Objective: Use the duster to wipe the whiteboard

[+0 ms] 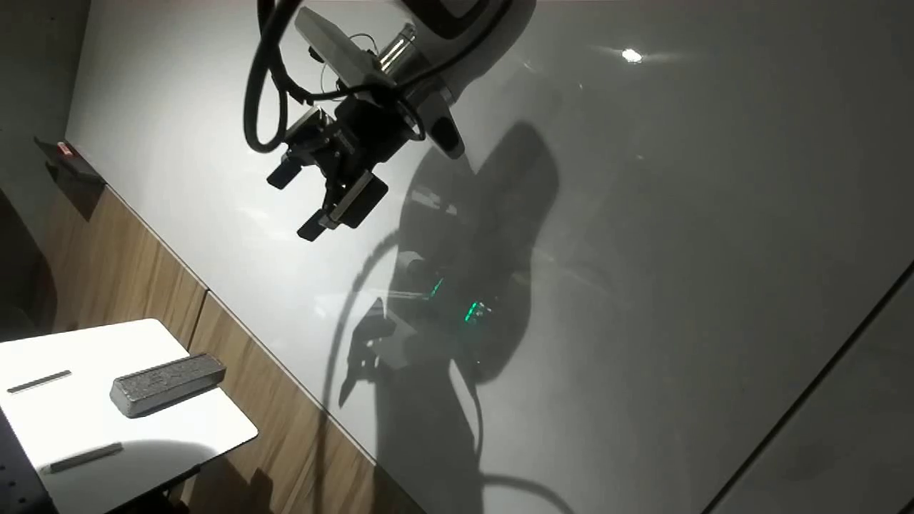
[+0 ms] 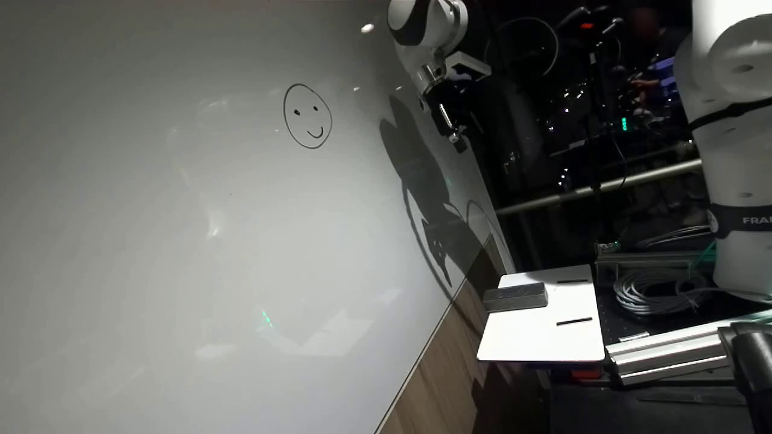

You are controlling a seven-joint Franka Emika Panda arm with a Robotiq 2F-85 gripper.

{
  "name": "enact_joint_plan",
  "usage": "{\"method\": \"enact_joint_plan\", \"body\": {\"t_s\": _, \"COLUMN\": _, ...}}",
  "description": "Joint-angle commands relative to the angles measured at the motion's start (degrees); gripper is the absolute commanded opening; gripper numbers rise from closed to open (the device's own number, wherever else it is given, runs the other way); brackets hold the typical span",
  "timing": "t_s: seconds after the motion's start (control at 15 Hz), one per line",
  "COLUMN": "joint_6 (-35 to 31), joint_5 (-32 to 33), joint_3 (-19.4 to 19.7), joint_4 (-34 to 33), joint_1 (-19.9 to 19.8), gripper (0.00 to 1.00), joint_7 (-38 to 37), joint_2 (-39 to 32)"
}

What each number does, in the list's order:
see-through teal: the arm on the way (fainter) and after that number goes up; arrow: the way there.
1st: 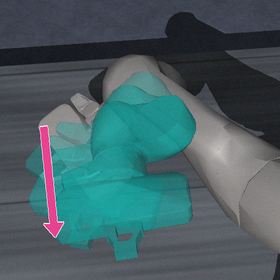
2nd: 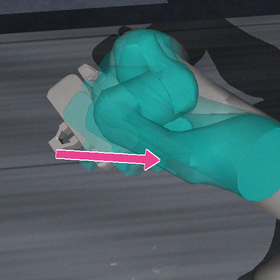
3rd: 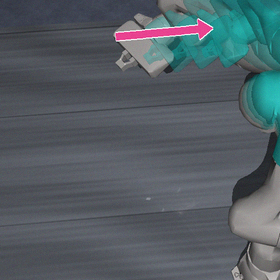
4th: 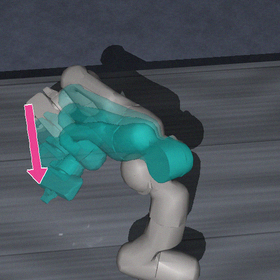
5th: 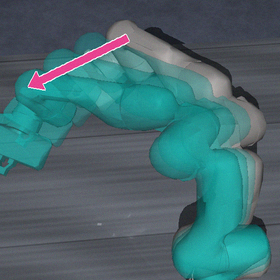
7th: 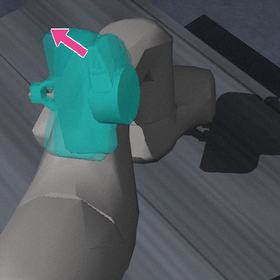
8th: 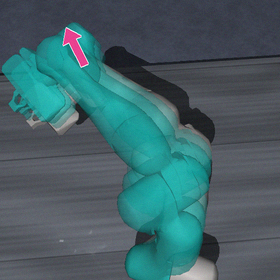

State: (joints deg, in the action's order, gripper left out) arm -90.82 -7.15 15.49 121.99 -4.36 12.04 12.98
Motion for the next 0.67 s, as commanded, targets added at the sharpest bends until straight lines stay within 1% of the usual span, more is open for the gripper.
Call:
{"method": "enact_joint_plan", "body": {"t_s": 0.0, "joint_6": -1.5, "joint_5": -1.4, "joint_3": -1.8, "joint_4": 1.9, "joint_1": -1.4, "gripper": 1.00, "joint_7": 1.2, "joint_2": 1.1}}
{"method": "enact_joint_plan", "body": {"t_s": 0.2, "joint_6": -6.9, "joint_5": -3.7, "joint_3": -2.2, "joint_4": 6.3, "joint_1": -1.2, "gripper": 1.00, "joint_7": 3.0, "joint_2": 4.4}}
{"method": "enact_joint_plan", "body": {"t_s": 0.4, "joint_6": -15.3, "joint_5": -6.0, "joint_3": -2.7, "joint_4": 12.7, "joint_1": -0.9, "gripper": 1.00, "joint_7": 5.6, "joint_2": 8.7}}
{"method": "enact_joint_plan", "body": {"t_s": 0.6, "joint_6": -25.1, "joint_5": -4.9, "joint_3": -4.0, "joint_4": 20.9, "joint_1": -0.2, "gripper": 1.00, "joint_7": 8.3, "joint_2": 12.9}}
